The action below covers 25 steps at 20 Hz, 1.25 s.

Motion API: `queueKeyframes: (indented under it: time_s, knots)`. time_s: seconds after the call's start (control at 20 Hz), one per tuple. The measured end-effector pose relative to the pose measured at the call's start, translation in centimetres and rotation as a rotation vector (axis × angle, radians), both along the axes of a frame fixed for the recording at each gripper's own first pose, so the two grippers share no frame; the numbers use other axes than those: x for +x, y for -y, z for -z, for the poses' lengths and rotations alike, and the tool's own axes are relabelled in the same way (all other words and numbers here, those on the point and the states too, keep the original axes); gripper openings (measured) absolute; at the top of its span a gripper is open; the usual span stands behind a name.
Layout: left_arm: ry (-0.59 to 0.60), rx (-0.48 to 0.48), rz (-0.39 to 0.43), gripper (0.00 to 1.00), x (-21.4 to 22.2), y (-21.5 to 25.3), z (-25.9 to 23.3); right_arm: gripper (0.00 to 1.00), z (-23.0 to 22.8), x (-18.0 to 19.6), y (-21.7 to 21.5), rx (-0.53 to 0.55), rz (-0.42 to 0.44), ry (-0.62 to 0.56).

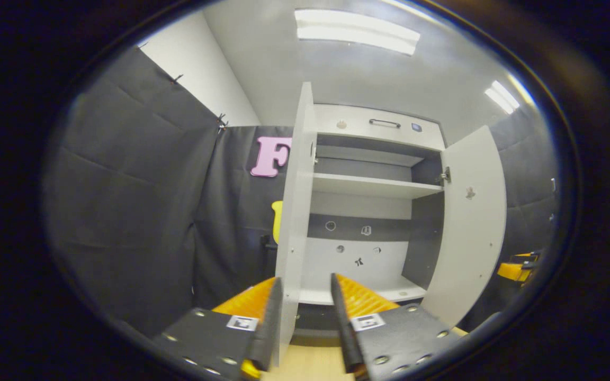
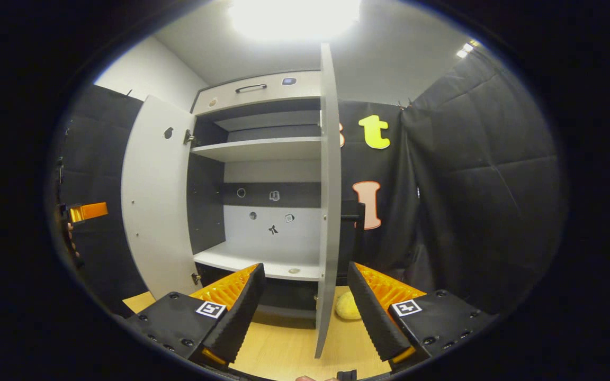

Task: Open the right door of the double-door shoe cabinet with the right hand, and open the left door with the left hand.

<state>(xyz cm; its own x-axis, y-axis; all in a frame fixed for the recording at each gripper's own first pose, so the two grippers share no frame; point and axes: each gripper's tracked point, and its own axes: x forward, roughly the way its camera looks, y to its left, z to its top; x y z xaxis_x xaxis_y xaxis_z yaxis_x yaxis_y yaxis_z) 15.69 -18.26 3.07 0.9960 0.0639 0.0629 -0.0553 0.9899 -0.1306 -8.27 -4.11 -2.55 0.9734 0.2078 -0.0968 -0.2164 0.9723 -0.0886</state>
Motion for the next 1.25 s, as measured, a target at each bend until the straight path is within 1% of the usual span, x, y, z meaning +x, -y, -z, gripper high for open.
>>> queueKeyframes:
  time_s: [0.05,0.1,0.2,0.35,0.45,0.55,0.6,0.75,0.95,1.1,1.15,1.2,1.25]
  knots:
    - [-0.006,0.031,-0.028,0.67,-0.2,0.3,0.0,0.93,0.5,-0.5,-0.3,-0.003,-0.03,-0.014]
    - [-0.008,0.061,-0.044,0.96,-1.0,0.8,0.4,0.98,1.0,-1.0,-0.8,-0.004,-0.061,-0.023]
    - [-0.015,0.103,-0.05,0.96,-1.8,2.1,0.6,0.98,1.4,-1.9,-0.8,-0.003,-0.093,-0.017]
    - [-0.045,0.111,-0.046,0.96,-1.4,3.5,1.5,0.98,2.2,-3.0,-0.7,-0.003,-0.097,-0.029]
    - [-0.051,0.079,-0.035,0.96,-2.1,4.7,2.4,0.98,2.4,-3.2,0.0,-0.016,-0.073,-0.008]
    - [-0.06,0.034,-0.024,0.96,-1.9,5.4,3.1,0.98,3.9,-3.3,0.0,-0.018,-0.057,-0.027]
    - [-0.064,0.027,-0.021,0.96,-1.7,5.6,3.5,0.98,4.6,-3.5,0.1,-0.013,-0.045,-0.044]
    - [-0.078,0.07,-0.005,0.96,-1.3,5.7,4.5,0.98,4.5,-2.7,-0.5,0.032,-0.005,-0.068]
    - [-0.103,0.098,0.047,0.96,-0.8,5.7,6.1,0.98,2.8,-1.5,-2.4,0.088,0.05,-0.01]
    - [-0.128,0.124,0.098,0.97,-0.1,5.4,7.5,0.98,2.5,-1.3,-4.0,0.124,0.086,0.017]
    - [-0.126,0.128,0.104,0.96,0.2,5.1,7.7,0.98,2.4,-1.3,-4.6,0.136,0.092,0.024]
    - [-0.129,0.116,0.118,0.96,0.4,4.8,8.3,0.92,2.5,-1.4,-5.2,0.139,0.097,0.032]
    - [-0.131,0.098,0.133,0.96,0.7,4.6,8.7,0.92,2.8,-1.4,-5.5,0.126,0.114,0.036]
